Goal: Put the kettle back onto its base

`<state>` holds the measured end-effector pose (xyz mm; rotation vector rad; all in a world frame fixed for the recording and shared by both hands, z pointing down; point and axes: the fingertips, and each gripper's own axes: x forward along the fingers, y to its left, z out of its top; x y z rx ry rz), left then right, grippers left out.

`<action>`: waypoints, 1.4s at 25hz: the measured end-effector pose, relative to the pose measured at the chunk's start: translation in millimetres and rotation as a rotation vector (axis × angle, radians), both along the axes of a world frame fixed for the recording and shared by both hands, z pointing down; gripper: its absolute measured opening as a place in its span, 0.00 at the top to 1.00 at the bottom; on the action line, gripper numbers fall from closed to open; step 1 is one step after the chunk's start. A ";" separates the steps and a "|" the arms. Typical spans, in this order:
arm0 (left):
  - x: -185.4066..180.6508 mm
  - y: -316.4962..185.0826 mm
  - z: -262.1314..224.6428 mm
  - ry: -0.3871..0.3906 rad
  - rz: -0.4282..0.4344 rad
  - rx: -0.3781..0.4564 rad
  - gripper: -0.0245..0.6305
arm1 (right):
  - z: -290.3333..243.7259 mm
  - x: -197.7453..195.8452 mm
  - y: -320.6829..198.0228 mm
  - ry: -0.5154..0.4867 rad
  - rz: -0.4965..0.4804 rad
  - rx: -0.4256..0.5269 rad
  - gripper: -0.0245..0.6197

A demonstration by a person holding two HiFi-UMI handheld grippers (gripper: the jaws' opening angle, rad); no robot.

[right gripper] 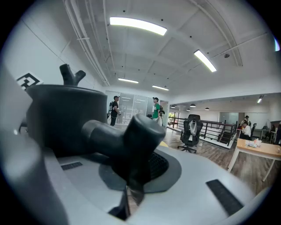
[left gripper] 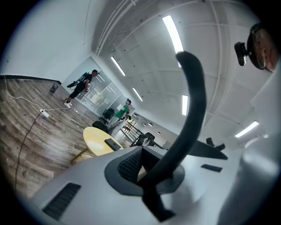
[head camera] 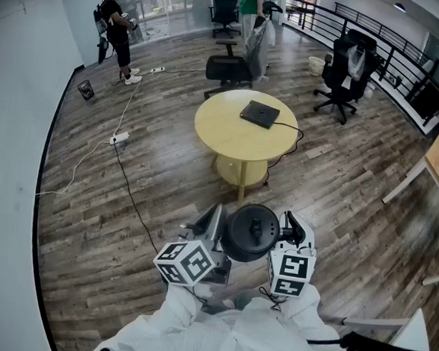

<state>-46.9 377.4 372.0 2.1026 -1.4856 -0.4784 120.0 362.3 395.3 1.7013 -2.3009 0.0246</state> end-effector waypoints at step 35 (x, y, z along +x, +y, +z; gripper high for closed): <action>-7.4 -190.9 16.7 0.015 -0.017 -0.029 0.96 | 11.6 -10.7 -199.0 -0.002 -0.041 -0.025 0.92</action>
